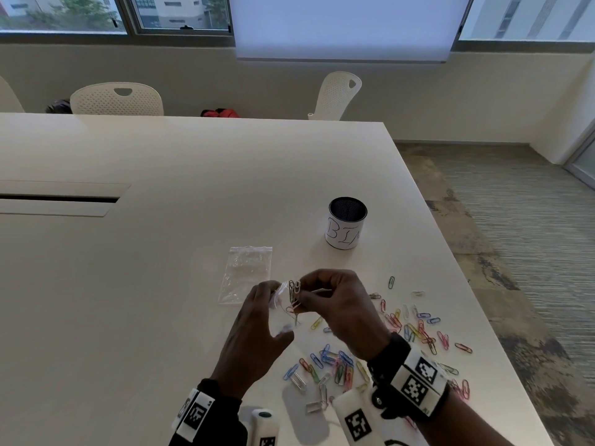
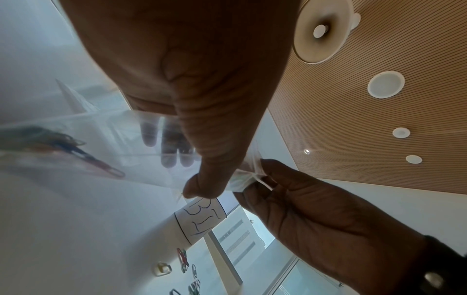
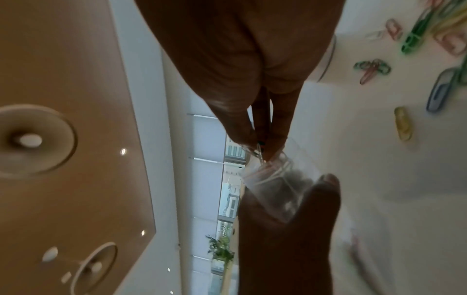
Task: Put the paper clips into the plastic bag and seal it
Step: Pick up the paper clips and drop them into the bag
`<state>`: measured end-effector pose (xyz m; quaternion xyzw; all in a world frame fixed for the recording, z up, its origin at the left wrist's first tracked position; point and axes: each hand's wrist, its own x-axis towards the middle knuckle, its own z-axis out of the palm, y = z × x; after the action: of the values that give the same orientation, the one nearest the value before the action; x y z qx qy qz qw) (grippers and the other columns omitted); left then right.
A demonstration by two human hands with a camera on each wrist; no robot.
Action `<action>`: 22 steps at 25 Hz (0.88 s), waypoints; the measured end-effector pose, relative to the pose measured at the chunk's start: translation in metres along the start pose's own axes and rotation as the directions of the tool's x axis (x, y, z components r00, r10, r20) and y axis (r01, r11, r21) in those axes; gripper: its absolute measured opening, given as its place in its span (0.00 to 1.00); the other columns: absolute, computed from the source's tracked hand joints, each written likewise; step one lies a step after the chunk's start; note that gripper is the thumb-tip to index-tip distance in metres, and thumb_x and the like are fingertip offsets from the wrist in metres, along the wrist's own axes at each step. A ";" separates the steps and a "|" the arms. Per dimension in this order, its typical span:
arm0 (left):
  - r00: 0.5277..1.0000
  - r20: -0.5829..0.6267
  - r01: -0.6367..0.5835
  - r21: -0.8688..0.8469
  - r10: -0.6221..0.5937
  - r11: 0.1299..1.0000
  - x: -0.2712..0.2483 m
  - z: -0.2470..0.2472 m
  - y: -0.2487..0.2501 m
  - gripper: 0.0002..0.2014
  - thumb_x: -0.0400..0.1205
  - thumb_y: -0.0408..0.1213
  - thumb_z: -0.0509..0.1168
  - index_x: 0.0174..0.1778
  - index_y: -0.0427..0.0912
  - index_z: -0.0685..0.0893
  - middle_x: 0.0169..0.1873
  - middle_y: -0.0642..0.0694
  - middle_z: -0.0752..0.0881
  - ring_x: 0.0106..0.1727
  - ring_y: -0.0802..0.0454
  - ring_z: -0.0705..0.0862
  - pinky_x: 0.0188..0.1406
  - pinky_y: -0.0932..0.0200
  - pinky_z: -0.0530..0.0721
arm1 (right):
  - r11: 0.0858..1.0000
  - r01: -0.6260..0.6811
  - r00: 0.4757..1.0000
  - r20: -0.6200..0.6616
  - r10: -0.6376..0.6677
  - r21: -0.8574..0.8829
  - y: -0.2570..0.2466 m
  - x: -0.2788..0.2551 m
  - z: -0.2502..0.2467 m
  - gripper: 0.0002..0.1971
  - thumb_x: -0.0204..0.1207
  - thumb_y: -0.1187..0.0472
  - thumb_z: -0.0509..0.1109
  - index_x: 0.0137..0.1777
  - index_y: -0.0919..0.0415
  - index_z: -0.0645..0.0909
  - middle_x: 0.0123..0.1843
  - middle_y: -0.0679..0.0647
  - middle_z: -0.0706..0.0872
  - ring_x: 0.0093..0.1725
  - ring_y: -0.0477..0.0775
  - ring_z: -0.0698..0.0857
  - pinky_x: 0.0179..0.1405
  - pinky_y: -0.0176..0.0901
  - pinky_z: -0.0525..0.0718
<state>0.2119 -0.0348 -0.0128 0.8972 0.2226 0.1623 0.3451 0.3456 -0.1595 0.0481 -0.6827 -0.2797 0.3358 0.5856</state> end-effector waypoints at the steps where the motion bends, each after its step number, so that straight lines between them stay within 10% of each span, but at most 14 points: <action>1: 1.000 -0.004 0.000 -0.004 0.000 1.000 -0.001 -0.001 -0.001 0.32 0.74 0.37 0.79 0.72 0.48 0.73 0.60 0.54 0.80 0.57 0.56 0.80 0.51 0.75 0.76 | 0.997 0.027 1.000 -0.003 -0.027 -0.078 0.002 0.000 0.002 0.03 0.77 0.69 0.78 0.49 0.64 0.90 0.45 0.58 0.95 0.45 0.52 0.96 0.49 0.44 0.94; 13: 1.000 0.016 0.024 -0.013 -0.024 1.000 -0.003 -0.004 0.003 0.33 0.74 0.36 0.80 0.72 0.48 0.74 0.59 0.53 0.79 0.57 0.54 0.80 0.47 0.77 0.77 | 0.868 0.225 0.974 0.085 -0.209 -0.443 -0.015 0.002 -0.008 0.07 0.75 0.66 0.81 0.52 0.60 0.92 0.45 0.50 0.95 0.44 0.40 0.94 0.50 0.30 0.91; 22: 1.000 0.023 0.020 -0.024 -0.019 1.000 -0.003 -0.005 0.004 0.33 0.74 0.35 0.80 0.73 0.49 0.72 0.60 0.56 0.77 0.60 0.56 0.79 0.51 0.79 0.75 | 0.676 0.088 0.971 -0.089 -0.223 -0.732 0.035 0.038 -0.078 0.10 0.80 0.70 0.74 0.58 0.59 0.92 0.55 0.54 0.95 0.49 0.47 0.92 0.56 0.45 0.92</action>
<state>0.2081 -0.0363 -0.0071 0.8925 0.2253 0.1515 0.3601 0.4306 -0.1833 0.0154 -0.8575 -0.3952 0.0873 0.3176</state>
